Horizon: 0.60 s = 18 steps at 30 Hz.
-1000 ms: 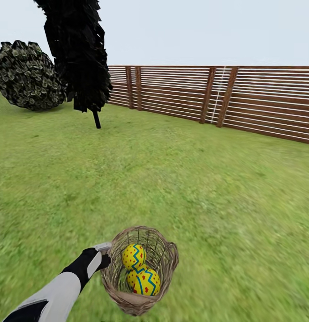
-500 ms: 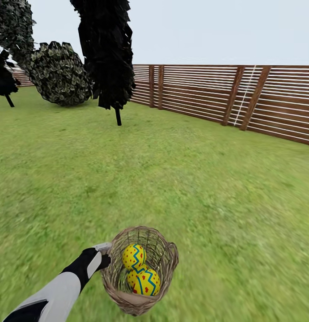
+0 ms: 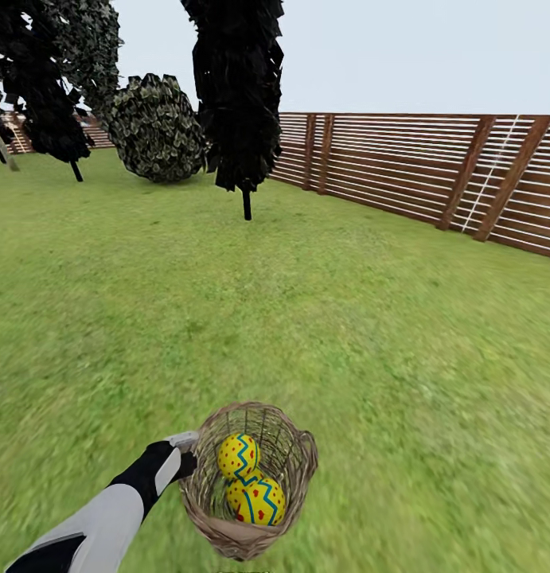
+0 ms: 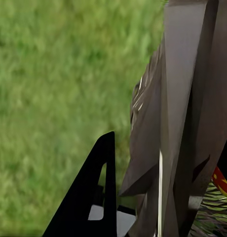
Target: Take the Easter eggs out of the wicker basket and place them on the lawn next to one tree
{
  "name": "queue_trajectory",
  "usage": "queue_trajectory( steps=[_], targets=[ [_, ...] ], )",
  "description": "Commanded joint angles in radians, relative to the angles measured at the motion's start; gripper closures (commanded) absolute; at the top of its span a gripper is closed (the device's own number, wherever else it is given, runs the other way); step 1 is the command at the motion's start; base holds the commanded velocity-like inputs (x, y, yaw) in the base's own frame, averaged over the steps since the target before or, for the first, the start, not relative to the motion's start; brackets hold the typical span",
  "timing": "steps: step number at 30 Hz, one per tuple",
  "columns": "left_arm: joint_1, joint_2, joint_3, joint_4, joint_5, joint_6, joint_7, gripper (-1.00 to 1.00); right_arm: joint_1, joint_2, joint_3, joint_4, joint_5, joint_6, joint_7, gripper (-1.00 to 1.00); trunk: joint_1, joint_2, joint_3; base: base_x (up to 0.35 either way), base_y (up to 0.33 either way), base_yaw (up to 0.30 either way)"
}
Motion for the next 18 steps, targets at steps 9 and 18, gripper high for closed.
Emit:
queue_trajectory(
  steps=[9,18],
  targets=[
    [-0.001,-0.001,0.004,-0.002,0.007,-0.001,0.003,1.00,-0.001,0.000,0.001,0.001,0.001,0.001,-0.002,-1.00,-0.034,0.062,0.022,0.000,0.000,0.295],
    [-0.001,-0.001,0.004,-0.002,0.007,-0.001,0.003,1.00,0.005,0.000,0.001,0.001,0.001,-0.026,-0.003,-1.00,-0.069,0.125,0.046,0.000,0.000,0.295]
  ],
)
